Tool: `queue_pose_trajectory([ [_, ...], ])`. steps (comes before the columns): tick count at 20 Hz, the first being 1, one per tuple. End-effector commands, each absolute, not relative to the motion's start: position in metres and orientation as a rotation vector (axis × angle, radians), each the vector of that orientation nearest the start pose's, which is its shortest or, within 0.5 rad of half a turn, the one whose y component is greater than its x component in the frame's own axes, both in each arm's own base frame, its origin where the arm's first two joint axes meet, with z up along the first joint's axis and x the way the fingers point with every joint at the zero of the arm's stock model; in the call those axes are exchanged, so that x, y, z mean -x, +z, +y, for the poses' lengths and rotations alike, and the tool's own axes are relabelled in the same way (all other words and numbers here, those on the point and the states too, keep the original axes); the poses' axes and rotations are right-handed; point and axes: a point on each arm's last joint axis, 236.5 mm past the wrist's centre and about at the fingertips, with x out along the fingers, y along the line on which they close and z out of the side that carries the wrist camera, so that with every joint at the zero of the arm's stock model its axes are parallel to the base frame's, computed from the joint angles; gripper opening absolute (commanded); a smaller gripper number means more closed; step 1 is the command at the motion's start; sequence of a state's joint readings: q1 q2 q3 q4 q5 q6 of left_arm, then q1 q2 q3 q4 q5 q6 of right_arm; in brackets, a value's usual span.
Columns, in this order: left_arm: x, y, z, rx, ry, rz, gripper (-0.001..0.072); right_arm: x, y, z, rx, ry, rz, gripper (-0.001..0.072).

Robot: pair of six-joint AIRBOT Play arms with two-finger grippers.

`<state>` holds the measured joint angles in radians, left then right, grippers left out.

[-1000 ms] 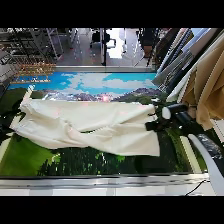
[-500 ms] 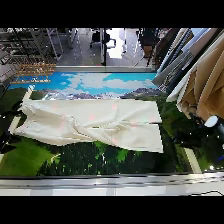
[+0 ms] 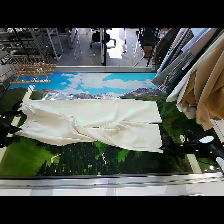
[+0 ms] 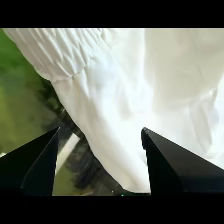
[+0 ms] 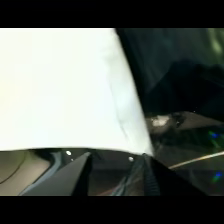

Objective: Fold the clothes and pants, and hang the long-sleeved shirts on hangers.

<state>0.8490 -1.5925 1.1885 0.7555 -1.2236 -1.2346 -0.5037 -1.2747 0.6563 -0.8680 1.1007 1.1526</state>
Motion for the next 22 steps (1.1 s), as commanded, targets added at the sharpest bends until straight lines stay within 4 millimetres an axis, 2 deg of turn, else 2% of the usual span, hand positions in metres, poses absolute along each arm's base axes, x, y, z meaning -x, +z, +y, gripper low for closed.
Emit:
queue_pose_trajectory([
  [1,-0.378,-0.034,0.177,1.100,0.050,1.039,0.0574,-0.305,-0.109,0.016,-0.814,0.172,1.321,0.0258],
  [3,-0.378,-0.033,0.178,1.101,0.050,1.039,0.0574,-0.299,-0.112,0.022,-0.783,0.193,1.353,0.0033],
  [4,-0.378,-0.033,0.177,1.103,0.047,1.039,0.0574,-0.297,-0.109,0.024,-0.775,0.210,1.356,0.0031],
  [5,-0.377,-0.033,0.175,1.105,0.040,1.045,0.0574,-0.296,-0.102,0.024,-0.757,0.227,1.347,0.0071],
  [7,-0.374,-0.031,0.170,1.097,0.013,1.059,0.0574,-0.299,-0.083,0.018,-0.698,0.230,1.297,0.0247],
  [8,-0.374,-0.031,0.169,1.093,0.007,1.062,0.0574,-0.301,-0.075,0.008,-0.651,0.207,1.272,0.0303],
  [9,-0.374,-0.031,0.169,1.092,0.005,1.061,0.0574,-0.301,-0.070,-0.005,-0.626,0.158,1.252,0.0315],
  [10,-0.374,-0.031,0.169,1.092,0.006,1.061,0.0574,-0.297,-0.070,-0.018,-0.621,0.112,1.254,0.0377],
  [13,-0.374,-0.031,0.169,1.092,0.005,1.062,0.0574,-0.288,-0.080,-0.032,-0.647,0.096,1.284,0.0385],
  [18,-0.373,-0.031,0.168,1.094,0.001,1.065,0.0574,-0.287,-0.107,-0.012,-0.696,0.202,1.347,0.0381],
  [19,-0.373,-0.031,0.168,1.095,0.000,1.066,0.0574,-0.288,-0.111,-0.005,-0.702,0.223,1.353,0.0353],
  [20,-0.373,-0.031,0.168,1.095,0.000,1.066,0.0574,-0.291,-0.111,0.003,-0.693,0.259,1.349,0.0265],
  [21,-0.372,-0.031,0.167,1.097,-0.004,1.070,0.0573,-0.295,-0.108,0.013,-0.680,0.298,1.335,0.0068],
  [22,-0.371,-0.030,0.165,1.099,-0.013,1.076,0.0571,-0.298,-0.103,0.022,-0.671,0.331,1.326,0.0013],
])
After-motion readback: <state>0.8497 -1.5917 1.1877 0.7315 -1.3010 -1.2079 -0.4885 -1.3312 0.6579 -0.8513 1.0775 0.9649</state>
